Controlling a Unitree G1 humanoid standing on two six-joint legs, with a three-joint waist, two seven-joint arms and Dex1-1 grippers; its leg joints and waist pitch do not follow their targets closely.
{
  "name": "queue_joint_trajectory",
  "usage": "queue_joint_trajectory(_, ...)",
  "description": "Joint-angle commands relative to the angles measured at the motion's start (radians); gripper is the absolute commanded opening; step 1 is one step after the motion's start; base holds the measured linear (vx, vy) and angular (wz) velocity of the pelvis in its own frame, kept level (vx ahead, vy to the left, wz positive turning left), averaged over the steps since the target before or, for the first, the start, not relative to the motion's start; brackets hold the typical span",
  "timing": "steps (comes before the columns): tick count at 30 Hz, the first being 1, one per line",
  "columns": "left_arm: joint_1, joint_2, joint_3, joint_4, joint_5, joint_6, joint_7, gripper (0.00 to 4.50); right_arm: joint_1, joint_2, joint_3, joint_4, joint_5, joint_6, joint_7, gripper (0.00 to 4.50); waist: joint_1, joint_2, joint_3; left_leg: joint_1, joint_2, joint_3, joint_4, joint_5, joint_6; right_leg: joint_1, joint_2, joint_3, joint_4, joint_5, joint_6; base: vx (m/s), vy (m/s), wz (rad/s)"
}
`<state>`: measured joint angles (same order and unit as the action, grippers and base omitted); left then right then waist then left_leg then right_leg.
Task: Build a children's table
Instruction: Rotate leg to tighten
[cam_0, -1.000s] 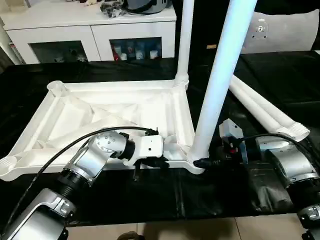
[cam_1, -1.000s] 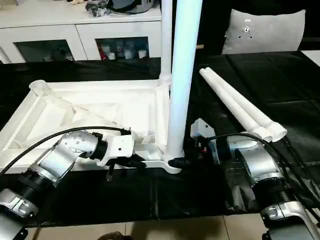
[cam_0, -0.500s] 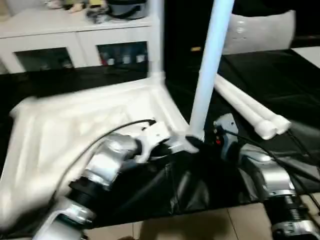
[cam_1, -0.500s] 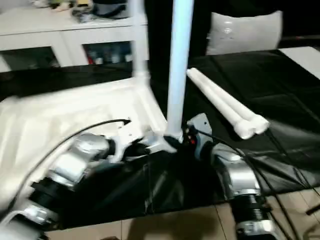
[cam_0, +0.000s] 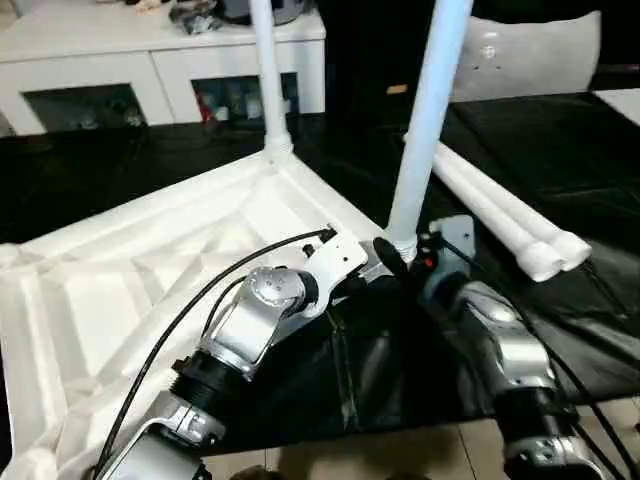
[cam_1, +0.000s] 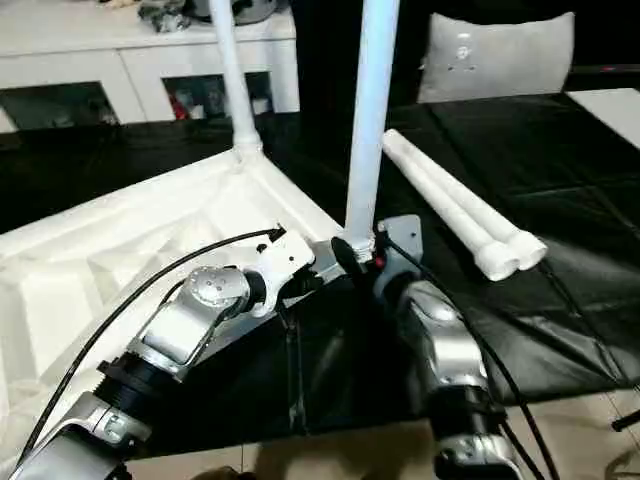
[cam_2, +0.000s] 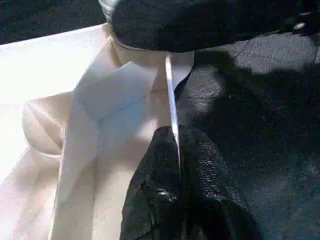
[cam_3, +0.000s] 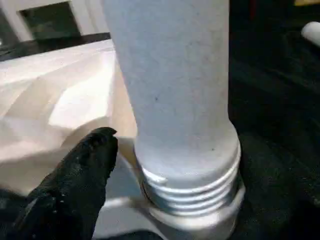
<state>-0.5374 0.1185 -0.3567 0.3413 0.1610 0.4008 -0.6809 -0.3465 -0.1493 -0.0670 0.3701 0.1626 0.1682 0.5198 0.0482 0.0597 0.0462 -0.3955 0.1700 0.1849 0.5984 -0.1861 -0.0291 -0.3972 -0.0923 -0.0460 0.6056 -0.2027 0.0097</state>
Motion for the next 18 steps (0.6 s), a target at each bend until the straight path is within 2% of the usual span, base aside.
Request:
queue_joint_trajectory(1,-0.012,0.027,-0.022,0.021,0.023,-0.023,-0.018,0.0,0.019,-0.018,0.021,-0.028,0.016,-0.012,0.05,4.33,0.005,-0.013,-0.074,0.014,0.049,-0.021,-0.06,-0.056,0.12,0.051,-0.052,0.031,-0.052,0.08,-0.266,0.0,0.0,0.0)
queue_joint_trajectory(2,-0.006,0.061,-0.034,0.028,0.023,-0.063,-0.058,0.0,0.047,-0.077,0.017,-0.046,0.02,-0.033,0.117,4.35,0.01,-0.01,-0.075,0.013,0.048,-0.021,-0.055,-0.039,0.137,0.049,-0.052,0.031,-0.05,0.109,-0.272,0.0,0.0,0.0)
queue_joint_trajectory(4,-0.004,0.072,-0.039,0.028,0.022,-0.077,-0.073,0.0,0.056,-0.096,0.015,-0.052,0.025,-0.037,0.142,4.42,0.014,-0.012,-0.071,0.012,0.051,-0.019,-0.056,-0.064,0.147,0.049,-0.053,0.03,-0.052,0.089,-0.276,0.0,0.0,0.0)
queue_joint_trajectory(7,0.013,0.123,-0.06,0.018,0.0,-0.137,-0.163,0.0,0.09,-0.195,0.016,-0.105,0.077,-0.031,0.315,4.47,0.013,-0.011,-0.064,0.014,0.053,-0.02,-0.064,-0.146,0.127,0.048,-0.053,0.029,-0.064,-0.032,-0.272,0.0,0.0,0.0)
queue_joint_trajectory(8,0.019,0.146,-0.07,0.016,-0.003,-0.151,-0.2,0.0,0.098,-0.241,0.02,-0.129,0.09,-0.019,0.381,4.47,0.013,-0.013,-0.062,0.018,0.057,-0.021,-0.068,-0.176,0.112,0.048,-0.052,0.03,-0.068,-0.082,-0.262,0.0,0.0,0.0)
queue_joint_trajectory(11,0.022,0.172,-0.084,0.015,-0.013,-0.189,-0.251,0.0,0.091,-0.288,0.025,-0.135,0.097,-0.017,0.436,4.47,0.013,-0.014,-0.06,0.018,0.057,-0.022,-0.07,-0.195,0.098,0.047,-0.053,0.03,-0.07,-0.116,-0.257,0.0,0.0,0.0)
queue_joint_trajectory(12,0.024,0.187,-0.09,0.012,-0.025,-0.208,-0.288,0.0,0.082,-0.312,0.028,-0.136,0.104,-0.009,0.467,4.47,0.013,-0.016,-0.06,0.019,0.056,-0.021,-0.07,-0.195,0.094,0.047,-0.054,0.031,-0.07,-0.126,-0.258,0.0,0.0,0.0)
queue_joint_trajectory(15,0.021,0.211,-0.111,0.01,-0.039,-0.257,-0.358,0.0,0.061,-0.348,0.048,-0.134,0.103,-0.006,0.515,4.47,0.016,-0.016,-0.061,0.02,0.057,-0.021,-0.068,-0.183,0.093,0.046,-0.054,0.031,-0.069,-0.125,-0.262,0.0,0.0,0.0)
queue_joint_trajectory(17,0.015,0.225,-0.127,0.016,-0.042,-0.285,-0.401,0.0,0.047,-0.372,0.074,-0.131,0.088,-0.012,0.551,4.47,0.018,-0.015,-0.062,0.019,0.057,-0.02,-0.067,-0.171,0.096,0.045,-0.054,0.031,-0.066,-0.11,-0.265,0.0,0.0,0.0)
queue_joint_trajectory(18,0.01,0.233,-0.136,0.021,-0.043,-0.307,-0.431,0.0,0.038,-0.39,0.107,-0.129,0.069,-0.018,0.588,4.47,0.02,-0.014,-0.064,0.022,0.058,-0.019,-0.065,-0.163,0.098,0.044,-0.054,0.032,-0.064,-0.095,-0.27,0.0,0.0,0.0)
